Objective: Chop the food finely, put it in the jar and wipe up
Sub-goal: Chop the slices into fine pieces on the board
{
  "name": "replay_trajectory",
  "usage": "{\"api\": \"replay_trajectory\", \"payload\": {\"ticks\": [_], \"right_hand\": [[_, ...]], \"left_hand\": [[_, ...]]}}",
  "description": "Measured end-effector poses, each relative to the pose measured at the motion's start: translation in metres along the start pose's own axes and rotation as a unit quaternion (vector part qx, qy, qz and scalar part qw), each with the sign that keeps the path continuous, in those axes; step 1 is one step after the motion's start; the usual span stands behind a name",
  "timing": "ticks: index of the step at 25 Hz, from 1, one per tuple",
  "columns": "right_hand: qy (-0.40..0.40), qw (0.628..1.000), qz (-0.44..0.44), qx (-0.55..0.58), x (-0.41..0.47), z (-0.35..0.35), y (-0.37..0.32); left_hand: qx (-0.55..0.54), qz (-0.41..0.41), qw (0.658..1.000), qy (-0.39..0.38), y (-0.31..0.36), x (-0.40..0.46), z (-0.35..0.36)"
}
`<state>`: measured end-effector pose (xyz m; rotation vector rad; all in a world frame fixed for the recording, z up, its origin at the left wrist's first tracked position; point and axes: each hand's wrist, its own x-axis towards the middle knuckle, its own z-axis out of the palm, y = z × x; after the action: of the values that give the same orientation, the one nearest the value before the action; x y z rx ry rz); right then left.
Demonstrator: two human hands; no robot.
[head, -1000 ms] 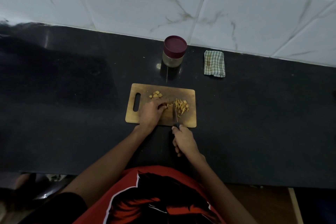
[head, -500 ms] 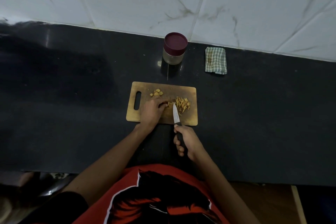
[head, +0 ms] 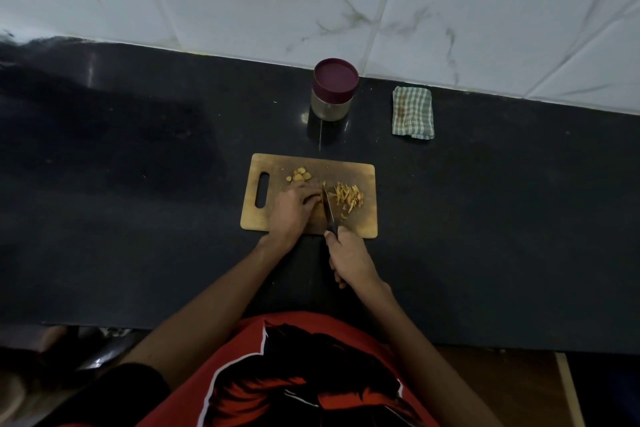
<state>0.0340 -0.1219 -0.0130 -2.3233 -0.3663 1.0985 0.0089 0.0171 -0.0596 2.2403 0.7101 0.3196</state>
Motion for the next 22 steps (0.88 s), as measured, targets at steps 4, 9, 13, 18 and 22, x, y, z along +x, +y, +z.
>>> {"api": "replay_trajectory", "payload": {"ticks": [4,9,13,18,22], "right_hand": [[0.001,1.0,0.0,-0.021,0.003,0.0,0.0],[0.025,0.998,-0.016,-0.049,0.008,0.003,0.001],[0.01,0.999,-0.007,-0.048,0.009,0.003,0.0],[0.019,0.996,-0.009,-0.084,0.012,0.009,-0.003],[0.026,0.995,-0.011,-0.101,0.013,0.012,-0.007]], "left_hand": [[0.007,0.003,1.0,0.005,0.0,0.0,0.001],[0.014,0.011,1.0,0.014,0.001,-0.001,0.001],[0.016,0.008,1.0,0.004,0.001,-0.001,0.0],[0.02,0.017,1.0,0.006,0.002,-0.001,-0.001],[0.025,0.011,1.0,0.004,0.004,-0.001,-0.002]]}}
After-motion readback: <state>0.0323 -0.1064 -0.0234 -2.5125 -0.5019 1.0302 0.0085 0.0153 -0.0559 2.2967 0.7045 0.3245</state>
